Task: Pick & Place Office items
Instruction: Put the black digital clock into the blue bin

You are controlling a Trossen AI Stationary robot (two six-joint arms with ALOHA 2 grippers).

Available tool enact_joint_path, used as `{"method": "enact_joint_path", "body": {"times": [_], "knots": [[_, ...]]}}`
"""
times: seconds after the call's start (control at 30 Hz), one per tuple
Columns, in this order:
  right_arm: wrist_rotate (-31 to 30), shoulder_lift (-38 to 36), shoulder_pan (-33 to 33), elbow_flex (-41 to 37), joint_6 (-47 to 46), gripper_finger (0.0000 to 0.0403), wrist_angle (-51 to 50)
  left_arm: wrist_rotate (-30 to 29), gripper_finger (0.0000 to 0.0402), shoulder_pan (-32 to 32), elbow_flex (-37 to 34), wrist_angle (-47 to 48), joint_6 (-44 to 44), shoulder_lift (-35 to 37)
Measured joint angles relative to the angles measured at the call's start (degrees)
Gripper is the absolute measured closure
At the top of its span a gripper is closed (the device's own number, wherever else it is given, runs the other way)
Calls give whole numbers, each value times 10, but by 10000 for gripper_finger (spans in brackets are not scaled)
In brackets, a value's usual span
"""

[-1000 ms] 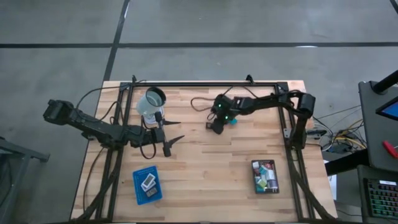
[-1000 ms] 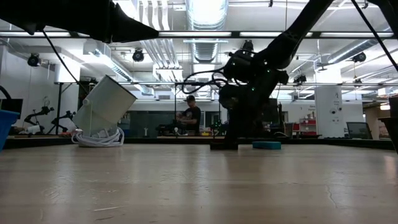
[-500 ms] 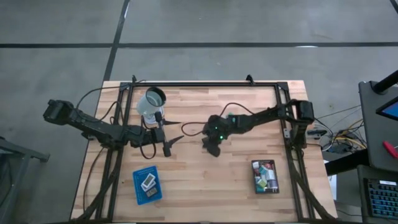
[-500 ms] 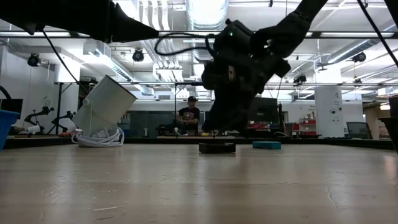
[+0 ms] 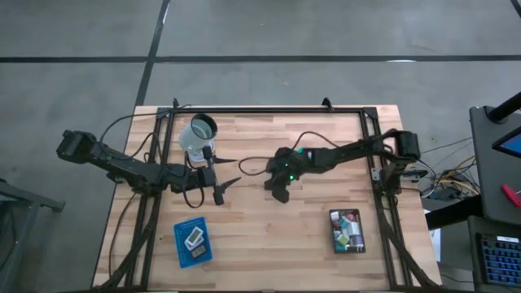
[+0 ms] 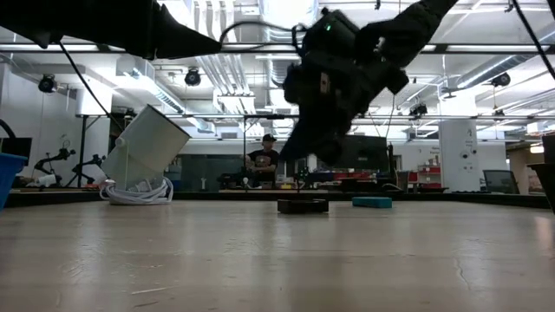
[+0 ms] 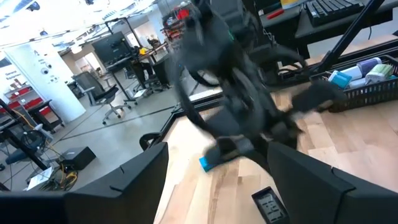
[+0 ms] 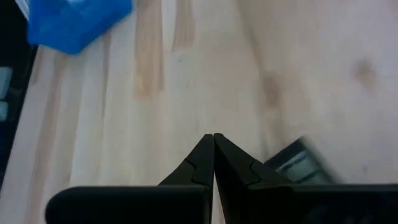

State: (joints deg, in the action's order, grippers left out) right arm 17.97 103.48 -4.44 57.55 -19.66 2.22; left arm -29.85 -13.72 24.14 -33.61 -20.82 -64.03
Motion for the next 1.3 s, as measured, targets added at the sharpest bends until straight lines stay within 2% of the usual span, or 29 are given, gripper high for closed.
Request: {"method": "enact_joint_path", "body": {"times": [0.23, 0.4, 0.53, 0.83, 1.0, 1.2, 1.3], "knots": [[-85, -95, 0, -25, 53, 394, 8, 0, 122, 0, 0, 0, 0, 0], [-109, -174, -1, -72, 124, 394, 69, 0, 122, 0, -1, 4, 0, 0], [-125, -243, 0, -137, 162, 394, 128, 0, 122, 0, -1, 9, 0, 0], [-170, -406, -1, -336, 227, 394, 314, 0, 122, 0, -1, 15, 0, 0], [-232, -540, -1, -418, 311, 394, 307, 0, 122, 0, -1, 19, 0, 0], [-243, -697, -1, -506, 308, 394, 309, 0, 122, 0, -1, 24, 0, 1], [-239, -754, 2, -551, 277, 394, 308, 0, 122, 0, -1, 24, 0, 1]]}}
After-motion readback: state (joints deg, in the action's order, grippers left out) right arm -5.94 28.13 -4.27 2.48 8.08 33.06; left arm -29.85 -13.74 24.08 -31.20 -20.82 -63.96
